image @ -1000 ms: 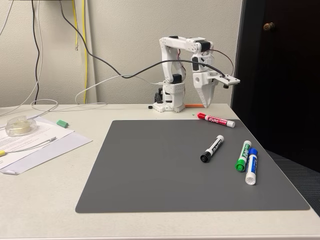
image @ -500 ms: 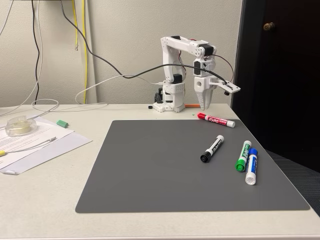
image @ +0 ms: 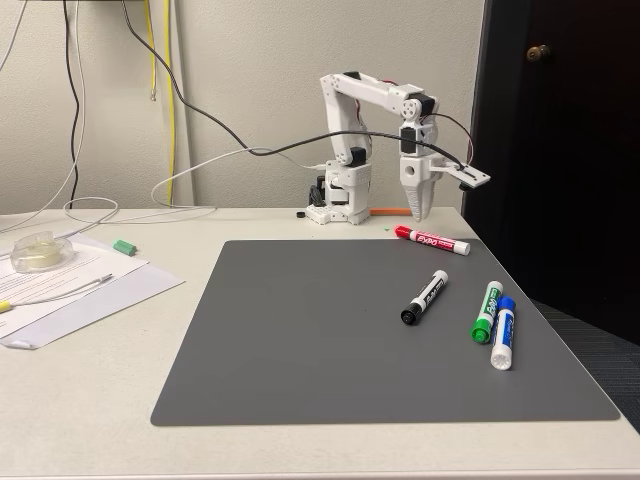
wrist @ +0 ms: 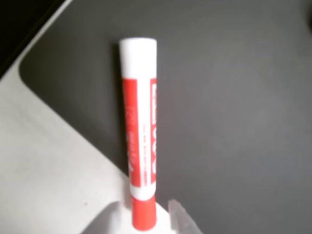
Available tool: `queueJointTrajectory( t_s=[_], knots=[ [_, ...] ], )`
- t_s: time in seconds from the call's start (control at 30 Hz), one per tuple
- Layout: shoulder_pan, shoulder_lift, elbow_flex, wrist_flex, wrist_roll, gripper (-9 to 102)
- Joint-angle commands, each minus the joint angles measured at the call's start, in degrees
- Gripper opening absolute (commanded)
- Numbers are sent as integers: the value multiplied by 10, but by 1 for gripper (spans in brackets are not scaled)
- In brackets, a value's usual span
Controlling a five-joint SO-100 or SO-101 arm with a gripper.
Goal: Pick up the red marker.
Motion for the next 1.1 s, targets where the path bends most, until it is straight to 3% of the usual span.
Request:
queueJointTrajectory(
  t_s=[0.0, 0.33, 1.07],
  knots=[
    [5, -4, 0, -10, 3, 23],
    [27, -40, 0, -53, 22, 38],
    [32, -129, 29, -165, 45, 38]
  ],
)
